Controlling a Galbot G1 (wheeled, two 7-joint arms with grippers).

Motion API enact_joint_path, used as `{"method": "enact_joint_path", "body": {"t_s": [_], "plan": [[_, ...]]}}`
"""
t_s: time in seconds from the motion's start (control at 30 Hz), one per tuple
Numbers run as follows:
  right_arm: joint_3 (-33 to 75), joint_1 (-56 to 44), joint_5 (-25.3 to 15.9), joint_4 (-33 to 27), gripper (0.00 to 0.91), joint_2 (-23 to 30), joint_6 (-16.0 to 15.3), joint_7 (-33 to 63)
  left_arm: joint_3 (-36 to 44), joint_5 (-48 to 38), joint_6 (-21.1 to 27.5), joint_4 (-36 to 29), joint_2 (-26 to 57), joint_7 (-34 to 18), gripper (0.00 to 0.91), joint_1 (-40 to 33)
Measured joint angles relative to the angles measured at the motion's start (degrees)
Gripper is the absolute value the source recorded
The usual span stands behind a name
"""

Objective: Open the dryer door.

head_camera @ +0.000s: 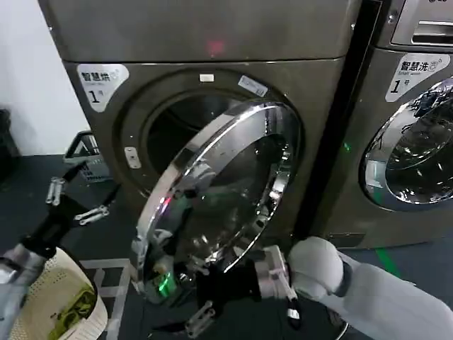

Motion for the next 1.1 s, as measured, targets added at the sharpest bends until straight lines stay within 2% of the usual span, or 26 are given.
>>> {"method": "enact_joint_path", "body": {"t_s": [0.17, 0.33, 0.63, 0.9, 1.1], "plan": [[9.85, -9.47, -2.36, 1.21, 0.907, -0.39, 0.34, 4.14, 2.92, 0.18, -1.22, 0.58, 0.78, 0.71, 0.907, -0.91], [20.28, -19.75, -7.04, 2.11, 0.907, 1.08, -0.59, 8.42, 6.20, 0.69, -1.90, 1.01, 0.71, 0.97, 0.907, -2.20], [41.60, -38.93, -8.79, 5.55, 0.907, 7.31, -0.74, 10.72, 13.53, 0.97, -2.64, 2.90, -0.95, 1.16, 0.907, -6.36], [59.31, -55.94, -13.96, 8.88, 0.907, 18.15, 4.40, 13.09, 20.64, 0.98, -4.75, 5.97, -3.06, 1.45, 0.907, -11.77], [64.71, -65.02, -20.21, 10.51, 0.907, 28.74, 9.37, 19.88, 26.97, 1.11, -6.50, 8.82, -4.91, 1.49, 0.907, -16.87]]}}
